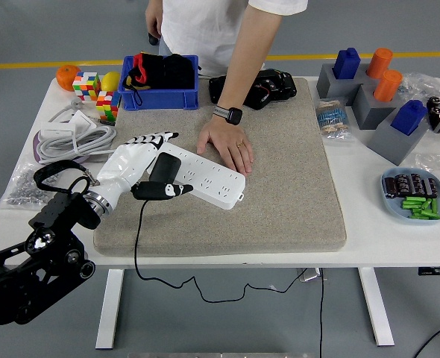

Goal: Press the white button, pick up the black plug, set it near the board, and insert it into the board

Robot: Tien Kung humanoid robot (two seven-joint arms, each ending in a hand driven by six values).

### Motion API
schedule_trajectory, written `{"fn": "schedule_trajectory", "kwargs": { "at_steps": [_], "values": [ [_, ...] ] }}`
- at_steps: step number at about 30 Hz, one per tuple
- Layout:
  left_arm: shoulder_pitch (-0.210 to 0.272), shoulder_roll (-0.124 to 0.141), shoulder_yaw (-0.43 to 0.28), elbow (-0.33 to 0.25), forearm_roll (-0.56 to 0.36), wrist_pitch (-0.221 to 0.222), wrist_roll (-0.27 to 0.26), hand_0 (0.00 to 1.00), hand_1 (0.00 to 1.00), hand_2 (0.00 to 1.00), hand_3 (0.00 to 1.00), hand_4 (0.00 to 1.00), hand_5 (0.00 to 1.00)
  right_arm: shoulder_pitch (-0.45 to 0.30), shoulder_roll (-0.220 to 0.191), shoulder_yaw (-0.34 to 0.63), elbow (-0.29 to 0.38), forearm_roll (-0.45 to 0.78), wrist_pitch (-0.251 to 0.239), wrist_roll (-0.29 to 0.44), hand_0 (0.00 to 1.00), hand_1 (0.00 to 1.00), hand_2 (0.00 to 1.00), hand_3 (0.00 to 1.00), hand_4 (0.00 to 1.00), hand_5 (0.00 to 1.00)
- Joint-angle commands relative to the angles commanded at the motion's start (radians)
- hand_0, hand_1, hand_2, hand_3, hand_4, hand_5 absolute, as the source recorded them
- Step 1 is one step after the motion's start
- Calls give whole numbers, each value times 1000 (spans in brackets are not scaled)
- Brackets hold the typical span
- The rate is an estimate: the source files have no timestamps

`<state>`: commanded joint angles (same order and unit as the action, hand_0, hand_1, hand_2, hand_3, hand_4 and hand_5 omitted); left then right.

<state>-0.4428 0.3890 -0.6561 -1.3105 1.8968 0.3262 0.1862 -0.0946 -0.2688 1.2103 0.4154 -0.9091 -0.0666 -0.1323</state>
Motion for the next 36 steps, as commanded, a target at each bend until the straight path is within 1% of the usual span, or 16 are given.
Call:
{"fn": "schedule_trajectory", "kwargs": {
  "at_steps": [1,6,7,10,12,13,18,23,30,31,33,36],
  "values": [
    [4,2,5,4,0,-1,-2,917,953,869,852,906,686,0,0,0,0,0,0,0,741,713,686,638,700,397],
    [13,3,18,33,4,-4,-7,917,953,869,852,906,686,2,-1,-2,2,0,0,1,741,713,686,638,700,397],
    [12,2,20,37,5,-6,-6,913,951,860,844,863,675,2,-2,-2,2,0,-1,1,741,713,685,636,700,397],
    [7,-1,27,49,7,-8,-5,913,951,860,844,863,675,3,-3,-2,2,0,-1,1,741,713,685,636,700,397],
    [0,-6,36,60,9,-14,1,913,951,860,844,863,675,3,-2,-2,1,1,0,1,741,713,685,636,700,397],
    [-3,-8,39,65,12,-14,2,911,950,857,839,846,669,3,-2,-2,1,0,0,0,741,713,685,637,700,397],
    [-19,-21,56,79,10,-16,5,911,950,857,839,846,669,3,-1,-1,1,1,0,1,741,713,685,637,700,397],
    [-46,-41,73,97,7,-20,9,907,949,852,832,838,666,3,-1,-4,0,1,0,0,741,713,685,637,700,396],
    [-94,-73,97,140,-4,-28,14,897,943,848,827,836,658,5,-1,-6,1,2,0,1,741,713,685,637,700,396],
    [-101,-77,100,147,-7,-29,14,879,935,844,823,834,653,5,-1,-6,1,2,-1,1,741,713,685,636,700,397],
    [-107,-80,100,155,-10,-31,14,879,935,844,823,834,653,4,-1,-7,1,2,0,1,741,713,685,636,700,397],
    [-107,-78,85,145,-13,-27,11,879,935,844,823,834,653,5,-1,-7,1,2,0,1,741,713,685,636,700,397]
  ]
}}
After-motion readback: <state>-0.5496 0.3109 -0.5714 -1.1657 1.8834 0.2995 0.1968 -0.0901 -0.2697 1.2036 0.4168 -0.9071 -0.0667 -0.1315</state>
